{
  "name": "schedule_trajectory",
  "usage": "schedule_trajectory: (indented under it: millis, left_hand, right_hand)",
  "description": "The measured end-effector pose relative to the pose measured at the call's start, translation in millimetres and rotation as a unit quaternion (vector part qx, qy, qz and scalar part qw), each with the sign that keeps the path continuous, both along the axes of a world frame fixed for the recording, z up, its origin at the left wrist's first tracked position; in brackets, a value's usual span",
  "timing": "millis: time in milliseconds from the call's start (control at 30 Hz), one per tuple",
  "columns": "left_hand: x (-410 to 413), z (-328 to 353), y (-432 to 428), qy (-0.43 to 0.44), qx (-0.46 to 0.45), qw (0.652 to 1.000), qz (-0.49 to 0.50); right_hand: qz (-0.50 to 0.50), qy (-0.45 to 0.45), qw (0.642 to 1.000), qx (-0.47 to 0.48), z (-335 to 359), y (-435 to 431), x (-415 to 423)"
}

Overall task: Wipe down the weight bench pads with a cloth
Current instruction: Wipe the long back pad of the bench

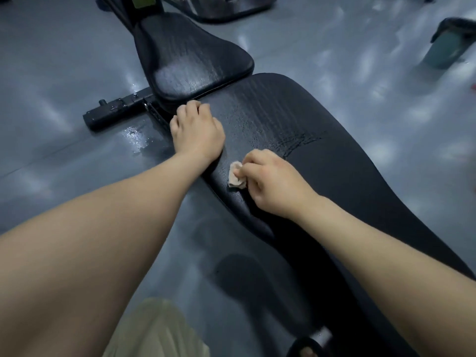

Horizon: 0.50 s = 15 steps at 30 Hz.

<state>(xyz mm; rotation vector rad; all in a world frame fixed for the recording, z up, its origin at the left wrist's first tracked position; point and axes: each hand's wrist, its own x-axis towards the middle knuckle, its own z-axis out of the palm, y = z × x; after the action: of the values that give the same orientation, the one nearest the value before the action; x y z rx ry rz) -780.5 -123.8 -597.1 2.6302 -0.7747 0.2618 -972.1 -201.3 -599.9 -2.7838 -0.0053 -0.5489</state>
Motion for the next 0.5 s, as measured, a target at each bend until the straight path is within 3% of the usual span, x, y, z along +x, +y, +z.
schedule_trajectory:
  millis: [233, 500]
  left_hand:
    - [-13.9, -19.7, -1.8, -0.08, -0.005, 0.997, 0.016]
    - [-14.8, -18.9, -3.1, -0.083, -0.015, 0.996, 0.023]
  right_hand:
    - [0.107, 0.028, 0.993, -0.048, -3.7, -11.9, -36.6]
    - [-0.055, -0.001, 0.998, -0.04, 3.0, -66.9, 48.2]
